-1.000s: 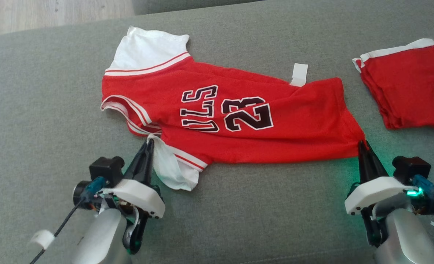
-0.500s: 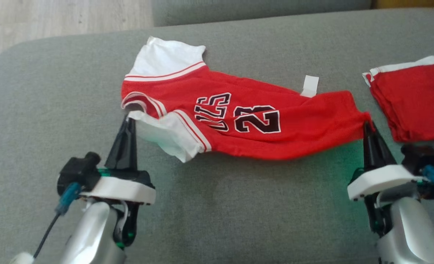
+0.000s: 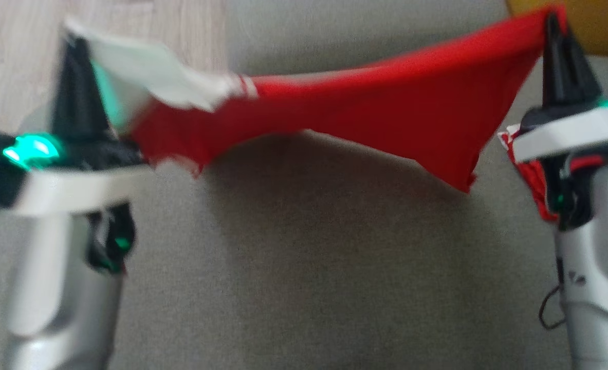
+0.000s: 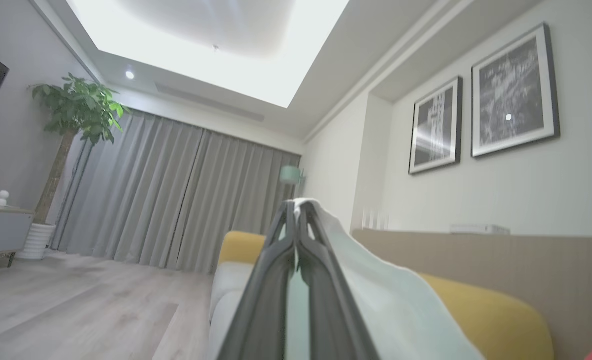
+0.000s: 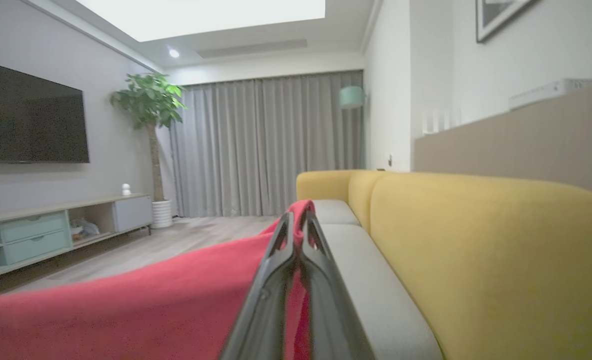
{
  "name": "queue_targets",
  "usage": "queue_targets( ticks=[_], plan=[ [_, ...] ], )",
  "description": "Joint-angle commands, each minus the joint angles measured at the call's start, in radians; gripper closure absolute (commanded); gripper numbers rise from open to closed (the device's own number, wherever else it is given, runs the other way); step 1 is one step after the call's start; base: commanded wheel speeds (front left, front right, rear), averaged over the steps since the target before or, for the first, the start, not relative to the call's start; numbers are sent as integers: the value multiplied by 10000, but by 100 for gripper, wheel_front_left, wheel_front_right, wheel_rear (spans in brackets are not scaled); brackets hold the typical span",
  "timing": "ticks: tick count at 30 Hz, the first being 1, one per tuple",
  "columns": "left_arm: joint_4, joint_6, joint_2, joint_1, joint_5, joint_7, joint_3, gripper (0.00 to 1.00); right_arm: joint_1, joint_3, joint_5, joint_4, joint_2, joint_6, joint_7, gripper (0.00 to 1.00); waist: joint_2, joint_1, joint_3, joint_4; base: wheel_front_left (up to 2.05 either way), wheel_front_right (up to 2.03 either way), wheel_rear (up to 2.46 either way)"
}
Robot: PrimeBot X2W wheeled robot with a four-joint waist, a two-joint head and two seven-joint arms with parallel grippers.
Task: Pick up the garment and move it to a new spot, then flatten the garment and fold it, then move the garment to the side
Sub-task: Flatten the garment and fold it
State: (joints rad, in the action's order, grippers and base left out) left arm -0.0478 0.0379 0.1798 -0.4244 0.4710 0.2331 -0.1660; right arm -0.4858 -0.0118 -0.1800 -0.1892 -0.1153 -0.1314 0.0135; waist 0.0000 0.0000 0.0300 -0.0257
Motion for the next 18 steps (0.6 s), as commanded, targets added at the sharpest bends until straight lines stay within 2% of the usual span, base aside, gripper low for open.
queue_targets(
  ticks=[1, 7, 12, 16, 18],
  plan=[
    [572, -91, 354, -782, 134, -81, 584, 100, -590, 357, -176, 516, -101, 7, -82, 100, 0, 0, -309, -47, 0, 0, 0],
    [2074, -528, 550, -1491, 586, -575, 1309, 100, -875, 739, -519, 1512, -408, 7, -459, 100, 0, 0, -642, -145, 0, 0, 0],
    [4129, -1006, 826, -1272, 943, -1436, 1829, 100, -27, 610, -471, 3400, -802, 7, -1305, 100, 0, 0, -536, -250, 0, 0, 0],
    [5163, -1138, 1145, -1165, 1295, -2282, 2023, 100, 549, 288, -406, 4678, -906, 7, -2085, 100, 0, 0, -318, -280, 0, 0, 0],
    [5270, -1014, 1335, -1259, 1464, -2725, 1870, 100, 710, 172, -385, 5153, -977, 7, -2506, 100, 0, 0, -49, -252, 0, 0, 0]
  ],
)
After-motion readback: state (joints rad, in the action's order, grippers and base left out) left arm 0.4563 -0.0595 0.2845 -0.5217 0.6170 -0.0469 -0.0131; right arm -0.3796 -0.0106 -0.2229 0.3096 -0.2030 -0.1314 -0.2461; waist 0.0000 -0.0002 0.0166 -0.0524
